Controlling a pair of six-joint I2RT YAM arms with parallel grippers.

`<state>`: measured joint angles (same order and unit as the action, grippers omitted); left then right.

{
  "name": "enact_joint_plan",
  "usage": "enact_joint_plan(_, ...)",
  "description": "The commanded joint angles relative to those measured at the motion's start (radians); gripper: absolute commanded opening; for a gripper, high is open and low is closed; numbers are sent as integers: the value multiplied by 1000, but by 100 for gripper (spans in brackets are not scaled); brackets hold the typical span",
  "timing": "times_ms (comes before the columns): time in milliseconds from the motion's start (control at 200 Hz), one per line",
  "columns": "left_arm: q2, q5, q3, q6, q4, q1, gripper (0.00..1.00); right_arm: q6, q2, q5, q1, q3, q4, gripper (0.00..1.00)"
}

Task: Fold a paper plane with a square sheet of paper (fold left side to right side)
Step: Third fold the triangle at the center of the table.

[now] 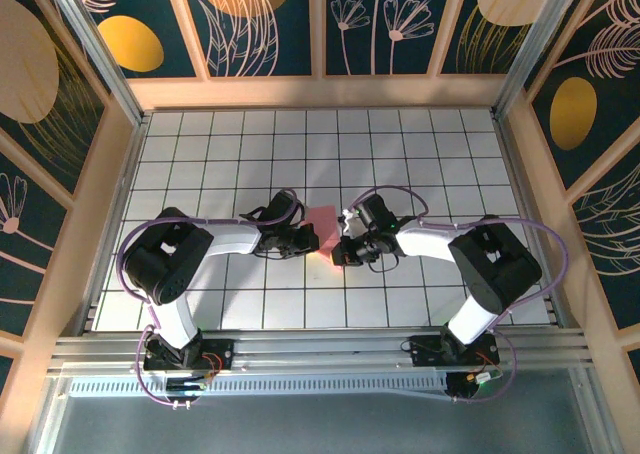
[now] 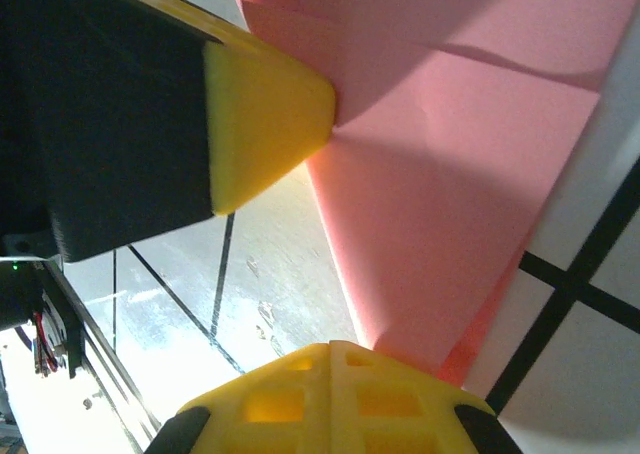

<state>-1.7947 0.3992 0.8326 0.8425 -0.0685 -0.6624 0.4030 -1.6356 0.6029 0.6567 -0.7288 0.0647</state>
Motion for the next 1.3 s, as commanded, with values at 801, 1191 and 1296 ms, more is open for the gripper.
enact_joint_plan(801,-63,-92,-1,-7,104,-2,0,-4,-38,-49,15,25,17,0)
enact_joint_plan(1191,-61,-92,0,-7,102,-1,0,-6,-55,-40,18,38,23,0)
enact_joint_plan(1296,-55,-88,2,-5,96,-2,0,-2,-65,-40,18,44,32,0)
